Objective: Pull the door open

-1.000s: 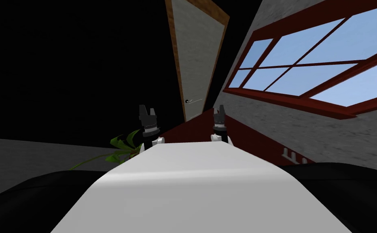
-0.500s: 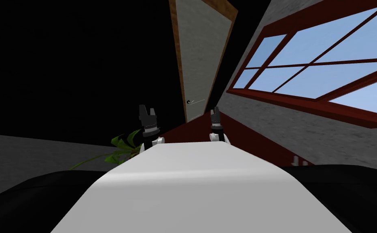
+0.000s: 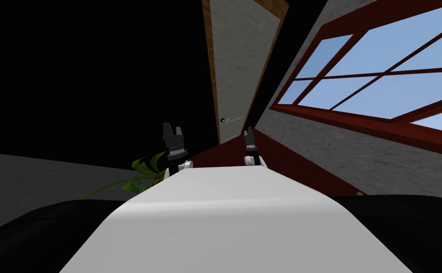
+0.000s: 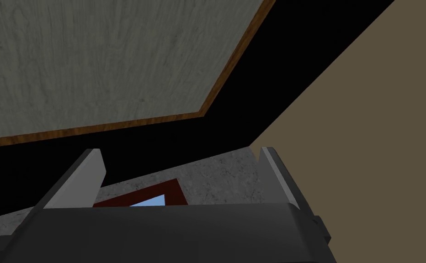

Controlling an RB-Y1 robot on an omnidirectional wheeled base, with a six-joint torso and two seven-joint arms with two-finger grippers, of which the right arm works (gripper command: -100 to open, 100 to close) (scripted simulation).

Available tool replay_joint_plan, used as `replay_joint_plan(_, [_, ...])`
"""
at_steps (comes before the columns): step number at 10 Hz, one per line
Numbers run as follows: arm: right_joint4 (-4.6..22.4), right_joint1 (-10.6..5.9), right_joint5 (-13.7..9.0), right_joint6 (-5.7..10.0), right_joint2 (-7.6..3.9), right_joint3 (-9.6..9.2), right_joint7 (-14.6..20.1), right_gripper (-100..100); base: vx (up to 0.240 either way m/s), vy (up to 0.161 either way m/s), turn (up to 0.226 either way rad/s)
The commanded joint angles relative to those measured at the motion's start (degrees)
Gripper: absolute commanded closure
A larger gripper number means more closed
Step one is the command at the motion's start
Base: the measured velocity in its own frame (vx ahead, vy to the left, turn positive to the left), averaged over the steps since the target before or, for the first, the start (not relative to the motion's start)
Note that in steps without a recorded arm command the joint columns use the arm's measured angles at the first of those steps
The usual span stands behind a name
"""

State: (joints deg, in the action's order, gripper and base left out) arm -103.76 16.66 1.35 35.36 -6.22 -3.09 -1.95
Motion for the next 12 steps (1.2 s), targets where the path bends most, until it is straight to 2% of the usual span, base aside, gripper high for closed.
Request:
replay_joint_plan(1, [2.9,-1.36,-0.2,0.45,-0.67,-0.22,0.8,-100,0.097,-0.021,0.103])
replay_joint_plan(2, [3.4,-1.36,-0.2,0.45,-0.67,-0.22,0.8,-100,0.072,-0.026,0.042])
replay_joint_plan(7, [13.1,-6.19,-0.9,1.48,-2.51,-1.07,2.9,-100,0.083,-0.021,0.096])
replay_joint_plan(8, [13.9,-6.19,-0.9,1.48,-2.51,-1.07,2.9,-100,0.075,-0.018,0.033])
replay_joint_plan(11, [19.8,-9.15,-1.2,2.12,-3.61,-1.59,4.1,-100,0.076,-0.016,0.095])
replay_joint_plan(12, [20.3,-9.15,-1.2,2.12,-3.61,-1.59,4.1,-100,0.062,-0.016,0.033])
